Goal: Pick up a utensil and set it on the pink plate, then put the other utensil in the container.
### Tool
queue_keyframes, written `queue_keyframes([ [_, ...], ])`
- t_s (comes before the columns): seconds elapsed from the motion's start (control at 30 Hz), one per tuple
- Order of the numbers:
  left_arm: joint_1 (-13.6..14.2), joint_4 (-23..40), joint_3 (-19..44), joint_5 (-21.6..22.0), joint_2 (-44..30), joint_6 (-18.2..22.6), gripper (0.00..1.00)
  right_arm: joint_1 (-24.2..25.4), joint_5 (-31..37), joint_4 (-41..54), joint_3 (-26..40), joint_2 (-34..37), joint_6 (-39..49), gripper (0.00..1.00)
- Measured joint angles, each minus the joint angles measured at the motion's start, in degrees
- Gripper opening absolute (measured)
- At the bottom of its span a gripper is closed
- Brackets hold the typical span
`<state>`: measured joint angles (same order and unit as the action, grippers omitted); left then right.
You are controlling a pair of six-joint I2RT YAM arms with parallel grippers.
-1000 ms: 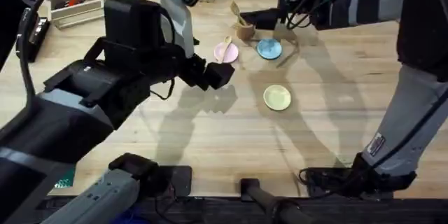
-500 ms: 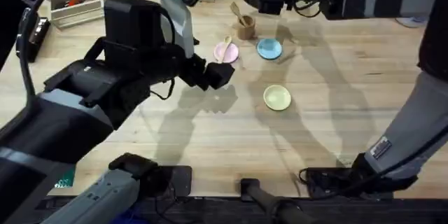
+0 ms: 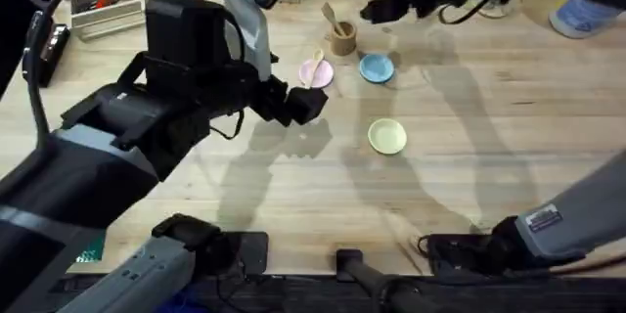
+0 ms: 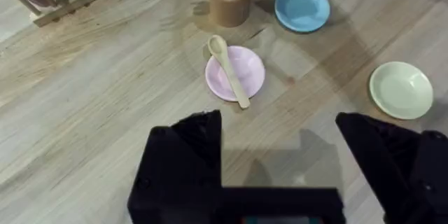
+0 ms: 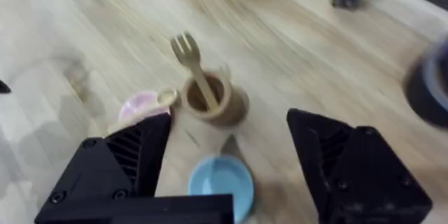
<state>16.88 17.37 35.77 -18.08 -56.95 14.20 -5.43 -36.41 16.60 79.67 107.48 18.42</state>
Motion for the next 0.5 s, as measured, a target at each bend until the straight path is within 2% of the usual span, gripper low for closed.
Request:
queue_keyframes([
  [0.23,0.0,0.0,0.0,0.0,0.0,0.0,0.994,0.0,9.3,11.6,0.8,-7.6,1.4,0.997],
  [0.5,0.0,0.0,0.0,0.0,0.0,0.0,0.994,0.0,12.2,23.1,0.8,-15.4,1.6,0.997],
])
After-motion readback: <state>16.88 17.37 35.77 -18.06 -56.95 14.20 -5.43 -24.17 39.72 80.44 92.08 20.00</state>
